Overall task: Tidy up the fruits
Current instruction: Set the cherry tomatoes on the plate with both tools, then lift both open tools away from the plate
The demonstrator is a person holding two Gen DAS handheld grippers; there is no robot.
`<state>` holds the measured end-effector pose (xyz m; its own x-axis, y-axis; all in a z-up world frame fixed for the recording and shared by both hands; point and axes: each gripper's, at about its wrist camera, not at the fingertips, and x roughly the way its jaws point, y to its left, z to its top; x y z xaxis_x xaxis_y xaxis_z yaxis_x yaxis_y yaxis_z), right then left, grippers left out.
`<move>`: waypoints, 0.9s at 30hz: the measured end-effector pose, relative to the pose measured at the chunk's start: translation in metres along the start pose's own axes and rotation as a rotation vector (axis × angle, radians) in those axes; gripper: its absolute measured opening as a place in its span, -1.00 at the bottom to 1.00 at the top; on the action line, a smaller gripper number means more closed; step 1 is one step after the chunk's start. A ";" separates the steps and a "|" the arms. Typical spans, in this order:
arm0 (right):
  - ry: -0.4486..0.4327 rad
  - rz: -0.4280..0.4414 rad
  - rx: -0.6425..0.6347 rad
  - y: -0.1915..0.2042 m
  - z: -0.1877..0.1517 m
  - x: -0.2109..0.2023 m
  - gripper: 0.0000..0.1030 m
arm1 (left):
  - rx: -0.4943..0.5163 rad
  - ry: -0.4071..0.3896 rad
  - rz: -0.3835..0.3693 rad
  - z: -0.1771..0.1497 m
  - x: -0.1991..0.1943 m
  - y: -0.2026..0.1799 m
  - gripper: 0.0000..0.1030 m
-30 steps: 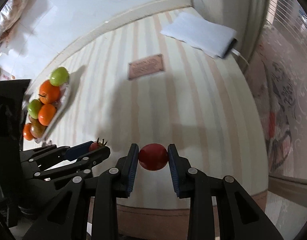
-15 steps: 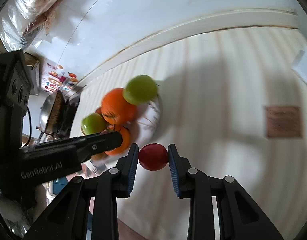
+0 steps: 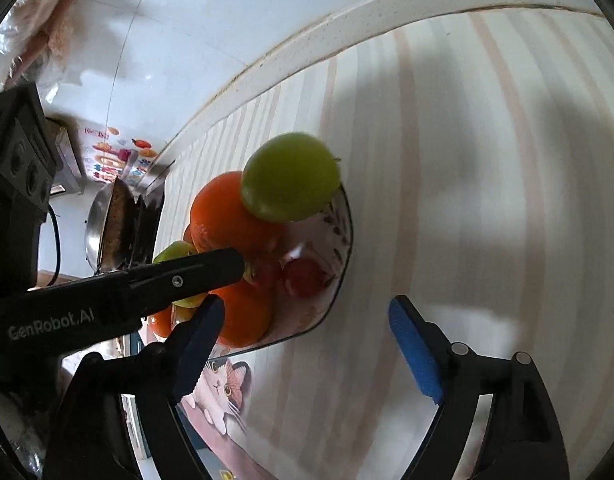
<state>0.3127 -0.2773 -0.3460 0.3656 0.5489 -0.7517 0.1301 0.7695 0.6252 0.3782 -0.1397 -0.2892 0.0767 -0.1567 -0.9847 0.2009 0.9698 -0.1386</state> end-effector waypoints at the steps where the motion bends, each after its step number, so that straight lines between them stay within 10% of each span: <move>1: -0.003 -0.006 -0.004 0.000 0.000 -0.005 0.69 | -0.011 -0.014 -0.014 -0.002 -0.004 0.001 -0.03; 4: -0.015 -0.082 -0.035 0.005 0.001 -0.023 0.82 | -0.032 -0.050 -0.022 -0.010 -0.019 0.006 0.66; 12: -0.065 -0.320 -0.226 0.042 -0.015 -0.074 0.89 | -0.106 -0.158 0.065 -0.054 -0.060 0.031 0.66; 27: -0.169 -0.384 -0.417 0.136 -0.065 -0.147 0.92 | -0.222 -0.299 0.139 -0.153 -0.134 0.063 0.66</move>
<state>0.2169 -0.2322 -0.1646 0.5103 0.1722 -0.8426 -0.0788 0.9850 0.1537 0.2314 -0.0286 -0.1826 0.3761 -0.0370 -0.9258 -0.0445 0.9973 -0.0580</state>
